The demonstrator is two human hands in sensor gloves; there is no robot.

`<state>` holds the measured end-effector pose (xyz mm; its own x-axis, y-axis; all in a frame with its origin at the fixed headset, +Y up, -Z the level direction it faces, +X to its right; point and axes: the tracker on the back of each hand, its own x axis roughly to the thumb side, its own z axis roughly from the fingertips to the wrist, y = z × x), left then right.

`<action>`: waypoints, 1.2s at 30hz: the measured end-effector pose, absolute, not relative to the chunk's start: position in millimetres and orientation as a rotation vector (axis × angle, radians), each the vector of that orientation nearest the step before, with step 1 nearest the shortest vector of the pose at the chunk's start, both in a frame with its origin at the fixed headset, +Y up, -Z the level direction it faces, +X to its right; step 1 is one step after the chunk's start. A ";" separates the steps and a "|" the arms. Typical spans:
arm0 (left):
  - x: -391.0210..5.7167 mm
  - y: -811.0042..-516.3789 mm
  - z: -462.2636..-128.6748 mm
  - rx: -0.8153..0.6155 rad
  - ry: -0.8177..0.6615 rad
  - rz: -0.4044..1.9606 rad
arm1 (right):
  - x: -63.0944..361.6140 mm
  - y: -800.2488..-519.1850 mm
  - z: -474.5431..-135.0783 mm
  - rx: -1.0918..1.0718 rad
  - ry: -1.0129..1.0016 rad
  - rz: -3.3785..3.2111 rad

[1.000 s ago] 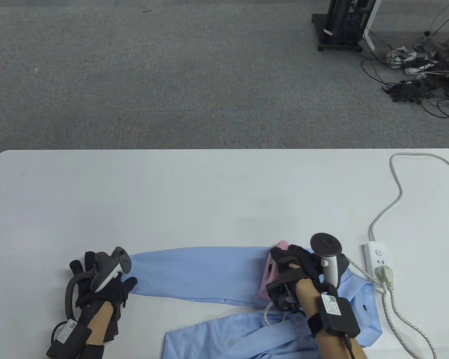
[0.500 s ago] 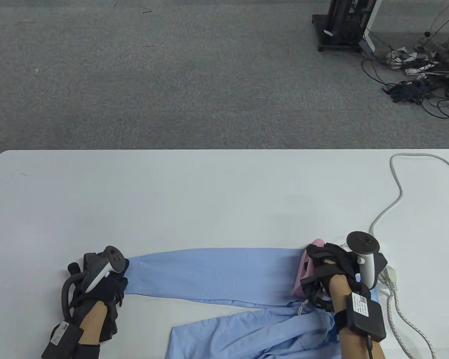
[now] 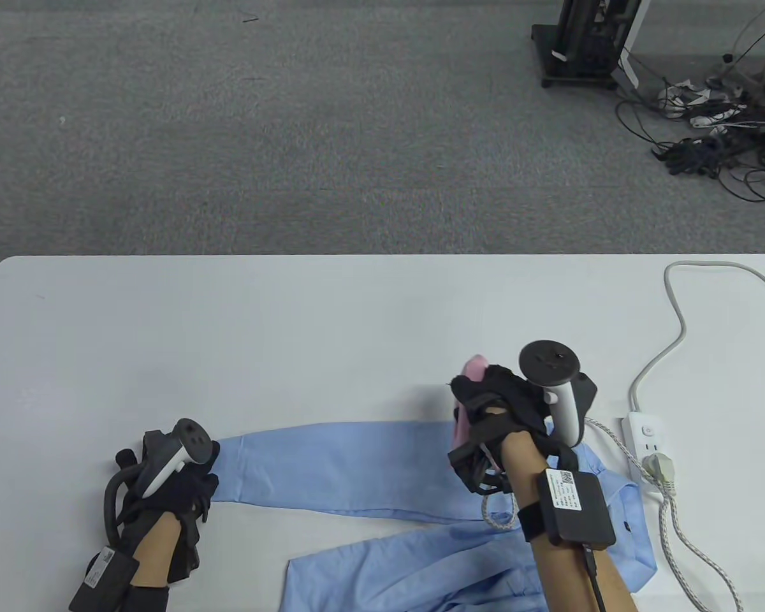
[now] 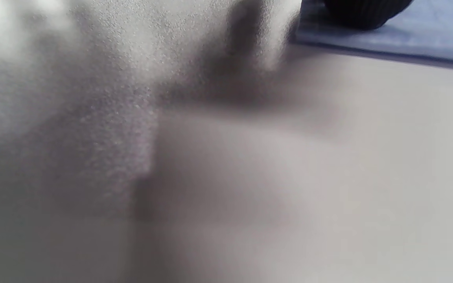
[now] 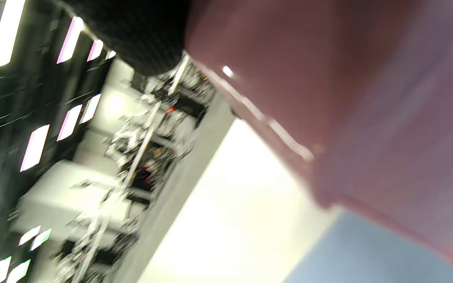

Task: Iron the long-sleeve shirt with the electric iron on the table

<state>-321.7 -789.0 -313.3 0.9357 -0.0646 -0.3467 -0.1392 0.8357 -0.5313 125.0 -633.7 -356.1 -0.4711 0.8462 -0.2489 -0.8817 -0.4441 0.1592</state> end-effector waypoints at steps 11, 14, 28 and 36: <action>-321.3 -788.8 -313.1 -0.580 0.364 0.032 | -46.9 -655.9 -359.2 0.247 0.695 1.916; -322.4 -788.5 -313.8 -0.589 0.361 0.039 | -75.2 -685.7 -362.5 0.228 0.766 1.974; -322.8 -789.4 -313.0 -0.599 0.358 0.051 | -112.6 -769.5 -361.9 0.080 0.870 1.739; -316.8 -790.1 -311.2 -0.629 0.344 0.015 | -100.2 -768.1 -363.6 -0.011 0.814 1.771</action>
